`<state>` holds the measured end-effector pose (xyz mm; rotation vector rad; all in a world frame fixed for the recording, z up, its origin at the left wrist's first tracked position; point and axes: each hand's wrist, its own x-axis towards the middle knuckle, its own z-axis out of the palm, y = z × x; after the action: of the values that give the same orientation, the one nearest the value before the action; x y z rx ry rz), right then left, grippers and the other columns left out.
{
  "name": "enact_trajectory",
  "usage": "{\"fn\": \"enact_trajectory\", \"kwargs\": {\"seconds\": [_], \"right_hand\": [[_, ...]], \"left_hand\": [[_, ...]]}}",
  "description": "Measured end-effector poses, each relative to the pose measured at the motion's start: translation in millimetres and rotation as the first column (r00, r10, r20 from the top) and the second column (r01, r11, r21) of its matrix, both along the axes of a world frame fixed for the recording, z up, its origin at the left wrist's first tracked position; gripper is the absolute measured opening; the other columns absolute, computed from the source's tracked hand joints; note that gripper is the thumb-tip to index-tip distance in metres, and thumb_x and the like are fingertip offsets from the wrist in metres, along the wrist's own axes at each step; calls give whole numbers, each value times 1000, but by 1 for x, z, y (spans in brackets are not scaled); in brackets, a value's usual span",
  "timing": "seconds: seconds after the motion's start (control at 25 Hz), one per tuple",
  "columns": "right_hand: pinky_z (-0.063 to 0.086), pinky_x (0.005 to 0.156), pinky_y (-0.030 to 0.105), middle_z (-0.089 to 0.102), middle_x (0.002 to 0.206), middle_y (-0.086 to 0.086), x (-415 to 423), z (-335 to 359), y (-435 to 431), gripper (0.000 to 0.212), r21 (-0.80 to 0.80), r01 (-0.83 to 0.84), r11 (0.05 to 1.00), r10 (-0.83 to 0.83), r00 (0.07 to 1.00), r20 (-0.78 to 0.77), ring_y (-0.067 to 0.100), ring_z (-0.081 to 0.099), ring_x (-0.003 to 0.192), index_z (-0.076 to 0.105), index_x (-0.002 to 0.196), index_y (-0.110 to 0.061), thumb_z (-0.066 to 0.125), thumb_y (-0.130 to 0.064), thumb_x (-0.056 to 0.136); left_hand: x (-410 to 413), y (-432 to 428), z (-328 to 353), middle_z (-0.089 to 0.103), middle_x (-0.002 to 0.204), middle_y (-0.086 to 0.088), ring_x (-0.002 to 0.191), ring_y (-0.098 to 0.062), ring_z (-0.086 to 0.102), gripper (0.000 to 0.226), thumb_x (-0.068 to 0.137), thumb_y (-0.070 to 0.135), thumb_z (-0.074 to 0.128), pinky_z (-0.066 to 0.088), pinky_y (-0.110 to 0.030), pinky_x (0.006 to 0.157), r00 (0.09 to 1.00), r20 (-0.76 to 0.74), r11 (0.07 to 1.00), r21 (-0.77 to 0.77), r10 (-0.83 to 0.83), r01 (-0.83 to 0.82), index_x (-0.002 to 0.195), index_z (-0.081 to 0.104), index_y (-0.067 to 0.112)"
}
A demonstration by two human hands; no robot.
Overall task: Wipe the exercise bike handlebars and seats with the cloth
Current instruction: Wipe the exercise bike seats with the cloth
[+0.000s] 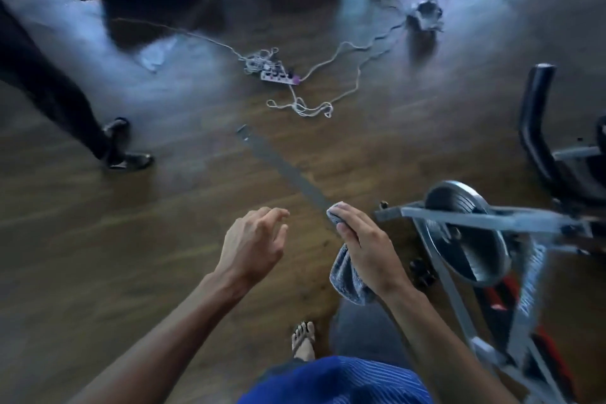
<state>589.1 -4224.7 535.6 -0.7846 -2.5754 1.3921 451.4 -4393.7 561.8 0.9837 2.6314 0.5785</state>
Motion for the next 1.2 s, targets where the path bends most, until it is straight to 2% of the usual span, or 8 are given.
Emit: {"fn": "enact_trajectory", "kwargs": {"seconds": [0.16,0.32,0.44,0.72,0.8,0.96,1.2], "right_hand": [[32,118,23,53,143,-19,-81,-7,22,31,-48,-50,998,49,999,-17,-7,42,135,64,133,-27,50,-24,106],[33,116,20,54,141,-21,-169,-14,87,31,-47,30,998,-32,998,-46,-7,43,135,64,132,-29,48,-26,106],[34,115,19,56,140,-19,-234,-12,151,31,-57,136,989,-139,989,-51,-7,44,134,64,133,-28,48,-25,106],[29,112,9,56,139,-20,-357,14,305,32,0,267,964,-267,961,-66,-8,44,133,64,134,-26,50,-22,105],[31,113,13,57,139,-18,-388,12,352,31,8,337,941,-336,939,-74,-7,45,133,64,133,-25,50,-22,105],[34,114,18,59,138,-16,-439,13,440,31,21,531,847,-526,844,-107,-4,47,132,65,132,-25,52,-21,104],[31,111,10,62,136,-8,-442,35,560,29,-12,845,534,-835,526,-163,-1,50,131,68,128,-20,54,-14,103]], "left_hand": [[-65,16,-7,69,116,6,107,-23,64,25,96,28,58,53,-38,86,997,23,997,-14,79,-78,119,68,26],[-162,90,-5,69,115,6,107,-22,63,24,97,27,56,52,-39,86,998,28,999,-21,50,-50,117,68,26],[-243,170,3,69,115,7,108,-22,64,23,97,28,57,52,-39,87,999,41,1000,-27,-8,9,117,68,29],[-386,355,29,69,118,9,107,-21,64,22,96,30,58,50,-35,84,980,26,980,23,-197,197,115,69,30],[-423,413,26,70,117,8,104,-21,66,22,96,30,58,50,-33,82,961,19,961,31,-275,274,114,70,29],[-488,539,22,72,112,4,97,-27,69,20,98,29,58,54,-38,77,879,-17,878,49,-477,477,112,71,26],[-510,735,45,71,109,5,98,-27,67,21,97,30,55,54,-40,79,622,-15,622,13,-783,783,112,70,29]]}}
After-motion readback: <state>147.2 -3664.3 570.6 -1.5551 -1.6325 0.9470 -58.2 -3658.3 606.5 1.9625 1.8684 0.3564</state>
